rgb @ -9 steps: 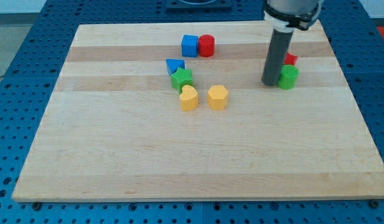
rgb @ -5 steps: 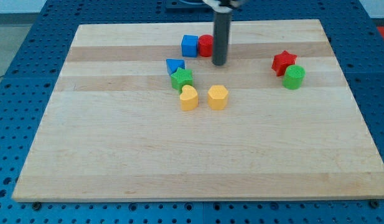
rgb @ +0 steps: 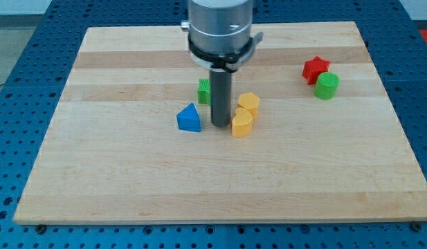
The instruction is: Push the hexagon into the bottom right of the green circle
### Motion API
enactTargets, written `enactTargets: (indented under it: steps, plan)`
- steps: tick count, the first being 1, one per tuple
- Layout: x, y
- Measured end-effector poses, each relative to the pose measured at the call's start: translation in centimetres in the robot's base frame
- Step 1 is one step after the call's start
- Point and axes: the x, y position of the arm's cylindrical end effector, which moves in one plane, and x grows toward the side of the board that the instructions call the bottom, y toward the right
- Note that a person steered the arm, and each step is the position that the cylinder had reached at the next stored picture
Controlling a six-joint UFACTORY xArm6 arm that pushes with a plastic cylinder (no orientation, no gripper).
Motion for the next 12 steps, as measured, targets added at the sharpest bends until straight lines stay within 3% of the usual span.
enactTargets:
  steps: [1, 2, 3, 4, 6, 8, 9, 11, 12]
  plan:
    - [-2.0, -1.6]
    - [-2.6, 3.2]
    - [-2.5, 11.6]
    - [-2.5, 15.4]
    - [0.2, 12.1]
    - [0.0, 18.9]
    - [-0.4, 19.6]
    - [4.4, 19.7]
    - [4.1, 23.7]
